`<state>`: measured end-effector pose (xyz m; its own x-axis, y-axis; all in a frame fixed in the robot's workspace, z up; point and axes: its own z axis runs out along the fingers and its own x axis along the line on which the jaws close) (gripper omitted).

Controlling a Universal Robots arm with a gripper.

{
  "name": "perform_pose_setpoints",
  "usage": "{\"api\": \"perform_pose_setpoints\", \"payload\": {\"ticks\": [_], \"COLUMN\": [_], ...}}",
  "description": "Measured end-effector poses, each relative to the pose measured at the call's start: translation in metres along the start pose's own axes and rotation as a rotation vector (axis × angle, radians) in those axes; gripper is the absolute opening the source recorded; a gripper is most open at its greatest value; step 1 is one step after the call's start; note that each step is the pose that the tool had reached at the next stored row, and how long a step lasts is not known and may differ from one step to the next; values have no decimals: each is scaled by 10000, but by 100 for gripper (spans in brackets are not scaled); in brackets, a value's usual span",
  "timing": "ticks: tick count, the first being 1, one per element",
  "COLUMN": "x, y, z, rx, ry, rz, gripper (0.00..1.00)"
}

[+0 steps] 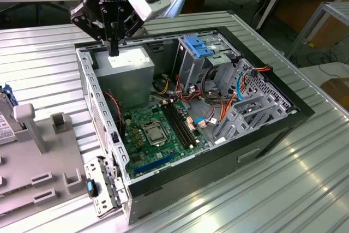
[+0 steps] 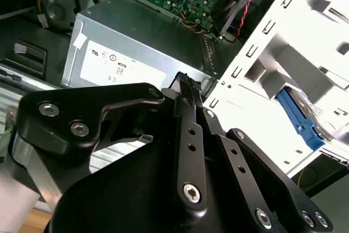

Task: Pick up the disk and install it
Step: 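Reach for the disk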

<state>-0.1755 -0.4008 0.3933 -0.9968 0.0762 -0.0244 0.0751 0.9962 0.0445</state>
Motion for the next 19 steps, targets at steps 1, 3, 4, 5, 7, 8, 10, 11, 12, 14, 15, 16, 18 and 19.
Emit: {"api": "perform_pose_setpoints", "payload": {"ticks": [1, 3, 4, 5, 7, 8, 10, 11, 12, 14, 15, 16, 18, 19], "x": [19, 80, 99, 125, 183, 228, 315, 345, 375, 493, 546, 566, 593, 602], "y": [-1, 1, 2, 4, 10, 18, 34, 37, 38, 36, 32, 30, 28, 28], "z": [-1, -2, -2, -3, -4, -5, -6, -7, -8, -10, -12, -12, -13, -13], "rx": [0, 0, 0, 0, 0, 0, 0, 0, 1, 0, -2, -3, -6, -7], "ry": [0, 0, 0, 0, 0, 0, 0, 0, 0, 0, 2, 4, 9, 12], "rz": [0, 0, 1, 2, 0, -1, 0, 0, -1, -10, -55, -98, -218, -276], "gripper": [11, 11, 11, 11, 11, 11, 11, 11, 11, 11, 11, 11, 11, 11]}}
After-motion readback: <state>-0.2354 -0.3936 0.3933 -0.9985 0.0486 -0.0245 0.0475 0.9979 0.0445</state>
